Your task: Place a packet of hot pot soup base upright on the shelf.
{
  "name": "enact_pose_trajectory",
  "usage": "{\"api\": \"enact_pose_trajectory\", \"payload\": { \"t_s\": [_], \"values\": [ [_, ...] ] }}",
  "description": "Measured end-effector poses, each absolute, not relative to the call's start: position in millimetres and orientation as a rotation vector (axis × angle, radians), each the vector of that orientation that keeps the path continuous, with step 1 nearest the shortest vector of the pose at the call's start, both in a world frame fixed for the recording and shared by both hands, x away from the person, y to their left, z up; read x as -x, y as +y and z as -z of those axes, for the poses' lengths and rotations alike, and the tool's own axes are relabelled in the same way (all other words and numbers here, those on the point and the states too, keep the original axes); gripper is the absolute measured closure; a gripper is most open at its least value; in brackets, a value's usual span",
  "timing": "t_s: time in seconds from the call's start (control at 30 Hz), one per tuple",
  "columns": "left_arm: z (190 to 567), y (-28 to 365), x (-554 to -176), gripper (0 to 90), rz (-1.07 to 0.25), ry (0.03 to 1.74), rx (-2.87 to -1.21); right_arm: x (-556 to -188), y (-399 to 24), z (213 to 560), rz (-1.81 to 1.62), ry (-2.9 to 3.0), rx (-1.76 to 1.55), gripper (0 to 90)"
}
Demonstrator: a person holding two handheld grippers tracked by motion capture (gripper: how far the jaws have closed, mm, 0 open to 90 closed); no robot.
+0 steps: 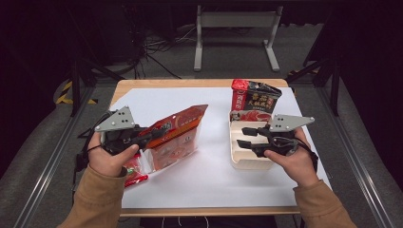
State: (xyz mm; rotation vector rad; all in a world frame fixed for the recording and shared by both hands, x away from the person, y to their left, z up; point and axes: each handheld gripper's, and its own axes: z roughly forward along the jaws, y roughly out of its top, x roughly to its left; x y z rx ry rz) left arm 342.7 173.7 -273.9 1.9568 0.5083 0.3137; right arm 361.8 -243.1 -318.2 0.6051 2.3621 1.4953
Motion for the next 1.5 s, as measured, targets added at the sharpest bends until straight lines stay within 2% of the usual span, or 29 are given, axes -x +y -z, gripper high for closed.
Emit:
{"api": "enact_pose_trajectory", "payload": {
  "t_s": [0.43, 1.1, 1.5],
  "values": [
    [266, 160, -343, 90.0, -0.293, 0.41, -1.925, -376, -204, 322, -1.559, 2.38, -0.485, 32.7],
    [265, 140, -344, 90.0, -0.261, 0.288, -1.896, -386, -170, 335, -1.601, 2.435, -0.297, 28.9],
    [267, 140, -347, 90.0, -0.261, 0.305, -1.885, -391, -157, 347, -1.619, 2.476, -0.215, 30.0]
  ]
}}
